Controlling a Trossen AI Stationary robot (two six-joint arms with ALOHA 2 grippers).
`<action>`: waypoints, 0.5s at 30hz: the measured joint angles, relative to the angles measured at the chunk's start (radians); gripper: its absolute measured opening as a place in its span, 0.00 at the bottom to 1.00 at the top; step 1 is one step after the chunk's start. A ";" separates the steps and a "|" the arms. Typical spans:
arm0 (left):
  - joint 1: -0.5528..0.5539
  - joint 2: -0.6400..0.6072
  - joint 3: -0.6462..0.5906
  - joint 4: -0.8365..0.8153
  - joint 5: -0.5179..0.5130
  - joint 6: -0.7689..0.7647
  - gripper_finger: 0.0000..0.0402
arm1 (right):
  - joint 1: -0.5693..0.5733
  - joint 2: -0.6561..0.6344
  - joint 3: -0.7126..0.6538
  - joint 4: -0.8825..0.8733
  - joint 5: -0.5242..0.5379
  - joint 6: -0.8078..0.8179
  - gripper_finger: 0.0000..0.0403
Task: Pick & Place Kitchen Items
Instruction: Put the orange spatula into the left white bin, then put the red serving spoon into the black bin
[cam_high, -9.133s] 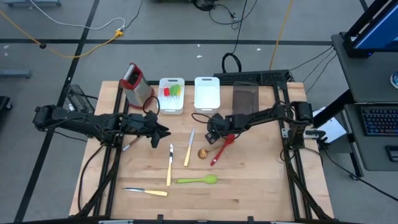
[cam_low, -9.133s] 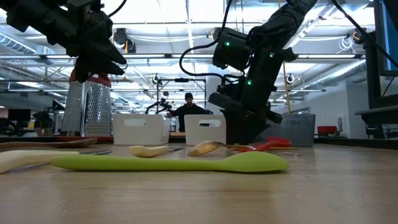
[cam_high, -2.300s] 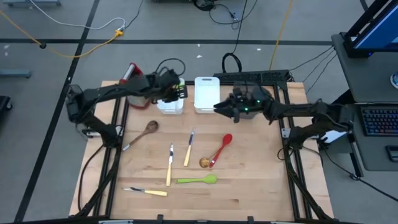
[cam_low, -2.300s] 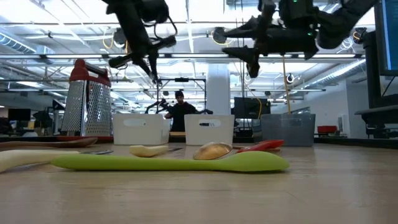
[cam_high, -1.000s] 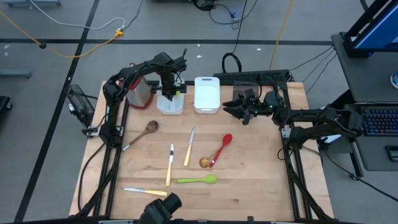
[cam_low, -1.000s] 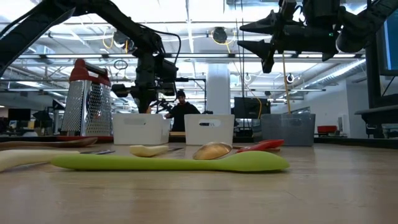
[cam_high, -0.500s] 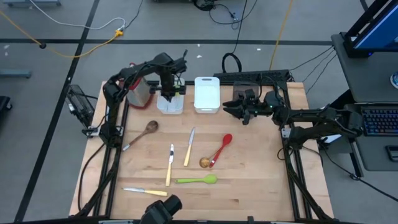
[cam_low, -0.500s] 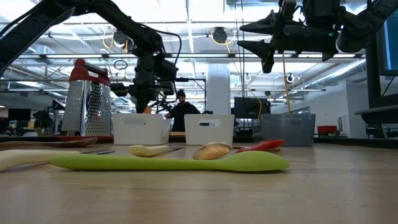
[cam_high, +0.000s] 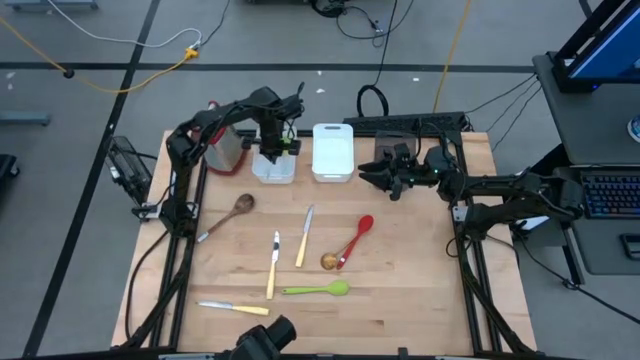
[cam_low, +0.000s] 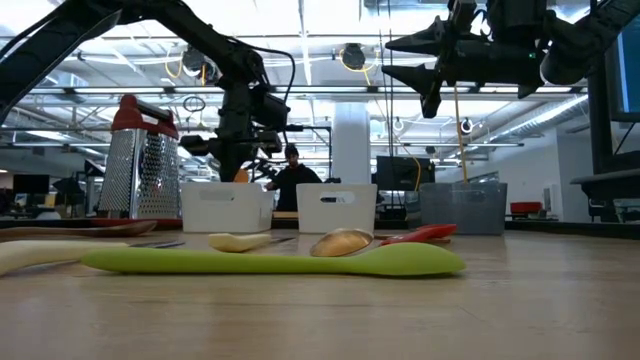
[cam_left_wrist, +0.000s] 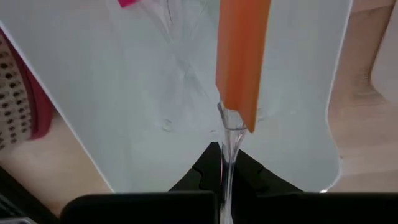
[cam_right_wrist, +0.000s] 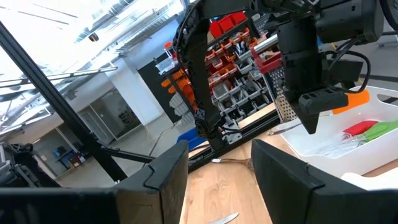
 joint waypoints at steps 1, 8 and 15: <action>-0.002 0.000 0.000 0.001 -0.008 0.007 0.02 | 0.000 0.000 0.000 0.000 0.000 0.005 0.42; -0.006 0.000 0.000 0.030 -0.024 0.019 0.05 | 0.000 0.000 0.000 0.000 0.000 0.008 0.42; 0.009 0.000 0.000 0.035 -0.051 0.041 0.18 | 0.000 0.000 0.000 0.000 -0.002 0.019 0.42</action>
